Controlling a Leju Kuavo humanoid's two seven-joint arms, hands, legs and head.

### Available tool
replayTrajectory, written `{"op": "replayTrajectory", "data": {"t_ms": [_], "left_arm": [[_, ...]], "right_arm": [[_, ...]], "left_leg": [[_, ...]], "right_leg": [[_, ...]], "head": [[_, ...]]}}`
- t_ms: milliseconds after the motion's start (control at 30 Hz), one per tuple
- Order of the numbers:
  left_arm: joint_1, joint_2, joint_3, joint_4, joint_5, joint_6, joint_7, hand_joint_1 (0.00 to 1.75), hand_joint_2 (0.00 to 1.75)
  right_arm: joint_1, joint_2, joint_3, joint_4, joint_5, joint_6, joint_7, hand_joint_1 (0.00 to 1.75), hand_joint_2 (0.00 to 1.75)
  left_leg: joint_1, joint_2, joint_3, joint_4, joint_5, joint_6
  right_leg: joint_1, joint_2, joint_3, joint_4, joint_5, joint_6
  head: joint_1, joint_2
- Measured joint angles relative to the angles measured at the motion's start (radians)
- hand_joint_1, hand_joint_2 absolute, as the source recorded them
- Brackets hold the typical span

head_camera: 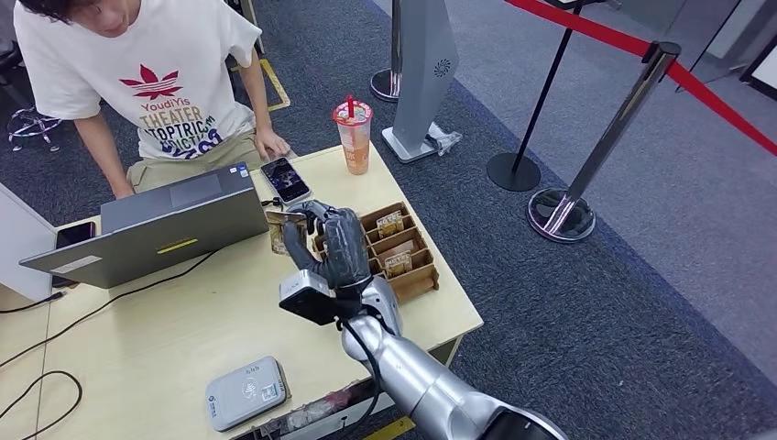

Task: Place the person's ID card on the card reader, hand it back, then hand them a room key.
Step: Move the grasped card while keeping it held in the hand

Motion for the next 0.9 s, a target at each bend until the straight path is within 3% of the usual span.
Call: {"op": "replayTrajectory", "data": {"t_ms": [167,367,900], "left_arm": [[0.001,0.0,0.0,0.0,0.003,-0.004,-0.006,0.0,0.0],[0.003,0.001,0.0,0.0,-0.002,-0.022,-0.007,0.0,0.0],[0.004,0.006,0.0,0.0,-0.007,-0.026,-0.006,0.0,0.0]], "right_arm": [[0.017,-0.049,0.048,-0.078,-0.364,0.344,0.052,1.75,1.75],[0.041,-0.098,0.104,-0.129,-0.567,0.61,0.11,1.75,1.75],[-0.003,-0.13,0.283,-0.022,-0.626,0.78,0.158,1.75,1.75]], "left_leg": [[0.0,0.0,0.0,0.0,0.0,0.0],[0.0,0.0,0.0,0.0,0.0,0.0],[0.0,0.001,-0.001,0.0,0.0,0.0]], "right_leg": [[0.0,0.0,0.0,0.0,0.0,0.0],[0.0,0.0,-0.001,0.0,0.0,0.0],[0.0,0.001,-0.001,0.0,0.0,0.0]], "head": [[0.0,0.0],[0.0,0.0],[0.0,0.0]]}}
